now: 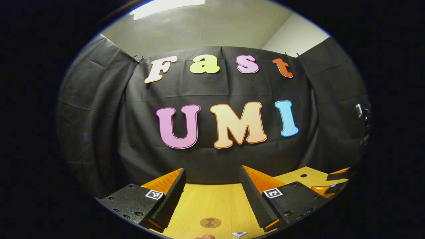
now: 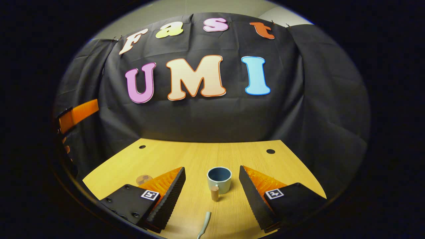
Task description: Put the toothbrush and toothpaste on the desktop into the cup, then pick up the cup and place it on the coaster on the desktop.
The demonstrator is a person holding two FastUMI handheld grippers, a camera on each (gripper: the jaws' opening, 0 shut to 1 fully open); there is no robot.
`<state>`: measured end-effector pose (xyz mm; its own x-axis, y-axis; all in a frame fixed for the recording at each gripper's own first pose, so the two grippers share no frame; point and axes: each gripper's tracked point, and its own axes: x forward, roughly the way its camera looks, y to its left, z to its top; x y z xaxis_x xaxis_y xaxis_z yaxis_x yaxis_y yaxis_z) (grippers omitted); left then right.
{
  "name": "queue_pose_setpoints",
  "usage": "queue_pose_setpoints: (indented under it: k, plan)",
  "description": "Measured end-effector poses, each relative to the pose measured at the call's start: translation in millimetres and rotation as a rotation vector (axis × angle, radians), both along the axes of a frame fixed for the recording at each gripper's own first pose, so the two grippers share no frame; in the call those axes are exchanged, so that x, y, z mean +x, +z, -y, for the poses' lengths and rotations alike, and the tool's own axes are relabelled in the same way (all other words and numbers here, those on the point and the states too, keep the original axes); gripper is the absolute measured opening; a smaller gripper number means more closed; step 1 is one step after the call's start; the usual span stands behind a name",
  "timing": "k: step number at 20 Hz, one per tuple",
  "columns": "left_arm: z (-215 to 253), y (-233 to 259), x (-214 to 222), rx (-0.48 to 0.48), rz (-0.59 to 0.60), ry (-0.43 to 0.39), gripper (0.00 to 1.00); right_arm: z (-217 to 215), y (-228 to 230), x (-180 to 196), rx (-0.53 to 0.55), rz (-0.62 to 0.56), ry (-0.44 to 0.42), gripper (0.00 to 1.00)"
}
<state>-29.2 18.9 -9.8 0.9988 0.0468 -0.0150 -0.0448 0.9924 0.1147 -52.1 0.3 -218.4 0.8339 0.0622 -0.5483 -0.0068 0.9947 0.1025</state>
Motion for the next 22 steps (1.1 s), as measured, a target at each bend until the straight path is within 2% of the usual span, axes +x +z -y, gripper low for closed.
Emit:
queue_pose_setpoints:
  k: [9, 10, 16, 18, 20, 22]
  plan:
    - [-23.2, -8.8, 3.1, 0.018, -0.014, 0.066, 0.91, -10.7, -79.3, -23.7, -0.022, -0.203, 0.064, 1.0]
    - [-26.0, -11.9, 2.8, 0.016, -0.018, 0.074, 0.93, -12.2, -88.7, -27.1, -0.023, -0.23, 0.065, 1.0]
    - [-39.2, -20.7, -2.9, 0.013, -0.037, 0.106, 0.93, -16.3, -134.2, -55.4, 0.019, -0.417, 0.045, 1.0]
    - [-45.7, -22.8, -5.9, 0.013, -0.043, 0.119, 0.96, -17.1, -146.1, -62.6, 0.028, -0.464, 0.035, 0.98]
    - [-50.8, -26.4, -8.2, 0.011, -0.051, 0.131, 0.93, -15.2, -155.9, -69.8, 0.012, -0.505, 0.035, 0.94]
    - [-55.4, -29.8, -11.1, 0.012, -0.061, 0.142, 0.93, -17.4, -167.7, -79.5, -0.004, -0.555, 0.051, 0.98]
